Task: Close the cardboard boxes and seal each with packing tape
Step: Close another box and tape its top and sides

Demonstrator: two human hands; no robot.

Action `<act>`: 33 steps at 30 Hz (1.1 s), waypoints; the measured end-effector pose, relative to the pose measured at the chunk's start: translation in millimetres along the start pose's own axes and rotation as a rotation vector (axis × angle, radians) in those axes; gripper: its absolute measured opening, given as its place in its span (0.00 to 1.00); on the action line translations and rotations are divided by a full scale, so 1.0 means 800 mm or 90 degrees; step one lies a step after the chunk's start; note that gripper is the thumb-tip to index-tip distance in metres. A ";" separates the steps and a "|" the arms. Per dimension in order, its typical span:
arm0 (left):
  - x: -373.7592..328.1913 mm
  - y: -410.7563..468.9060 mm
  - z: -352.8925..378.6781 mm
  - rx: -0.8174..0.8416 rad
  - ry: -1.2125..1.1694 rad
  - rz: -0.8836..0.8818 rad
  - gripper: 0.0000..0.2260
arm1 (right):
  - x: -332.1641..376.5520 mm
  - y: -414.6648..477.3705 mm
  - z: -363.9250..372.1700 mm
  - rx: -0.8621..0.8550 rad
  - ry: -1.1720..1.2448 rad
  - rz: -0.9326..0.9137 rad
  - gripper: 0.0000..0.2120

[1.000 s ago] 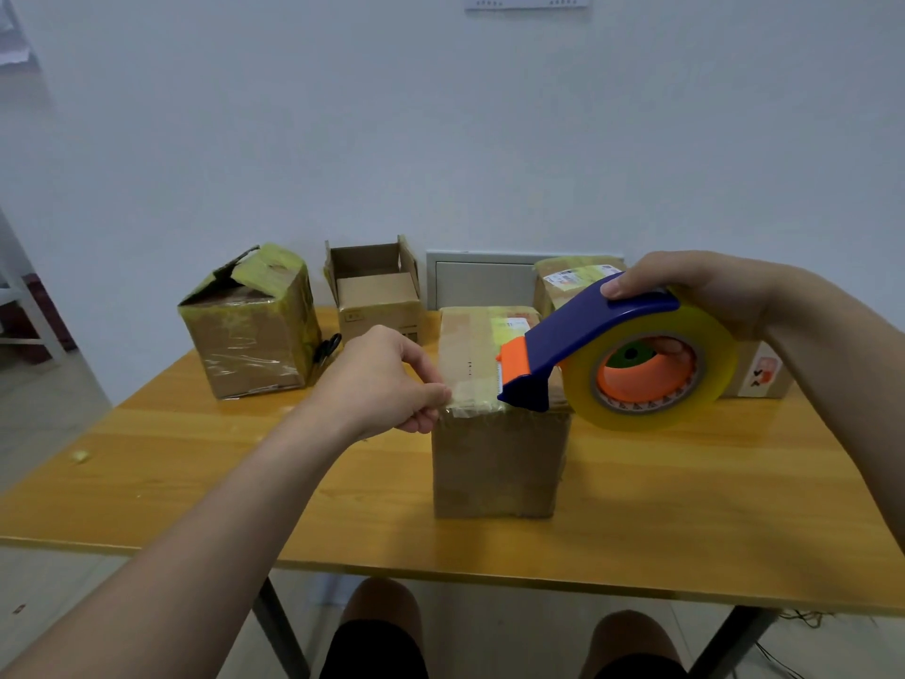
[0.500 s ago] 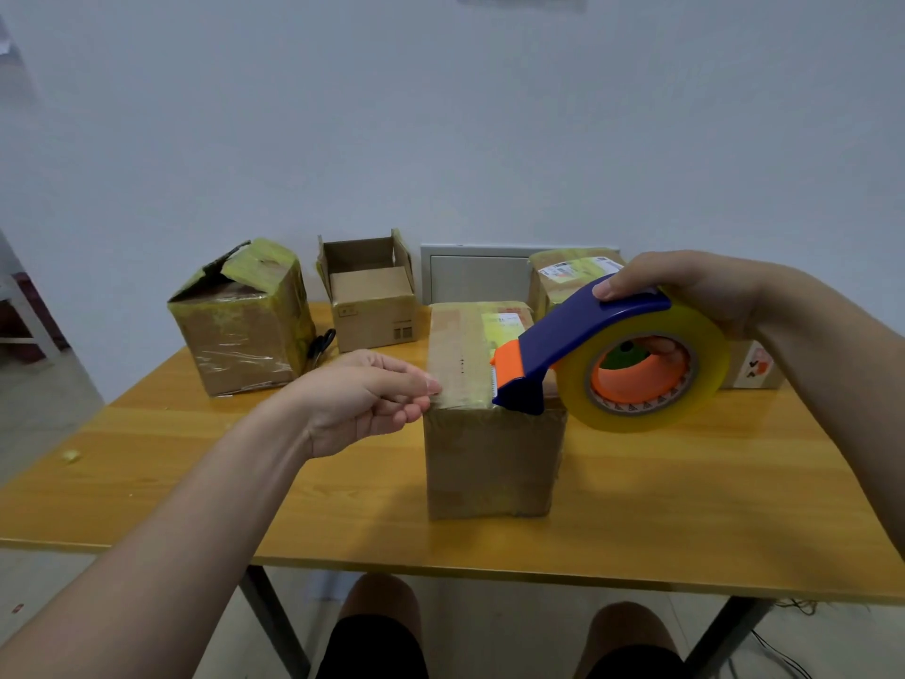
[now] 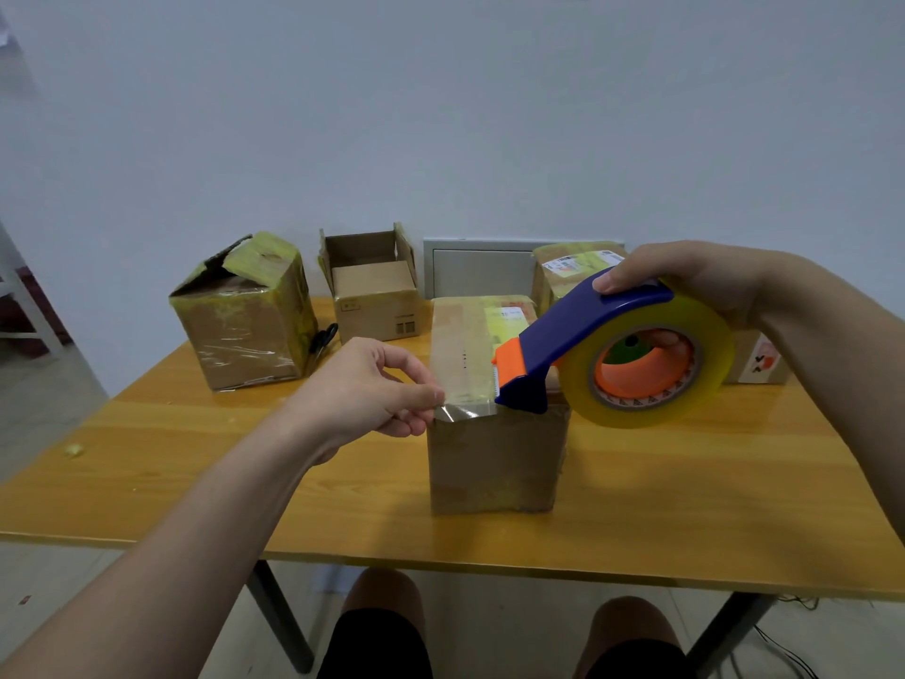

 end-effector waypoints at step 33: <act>-0.072 0.059 0.118 0.065 0.079 0.188 0.10 | -0.022 -0.005 -0.014 -0.013 0.017 0.041 0.13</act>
Point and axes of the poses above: each hand's wrist, its own y-axis towards the middle knuckle, its own z-axis out of the palm, x = y × z, the point moved 6 cm from there along y, towards the middle knuckle, and after that the axes turned 1 degree about -x, right-handed, at the moved point
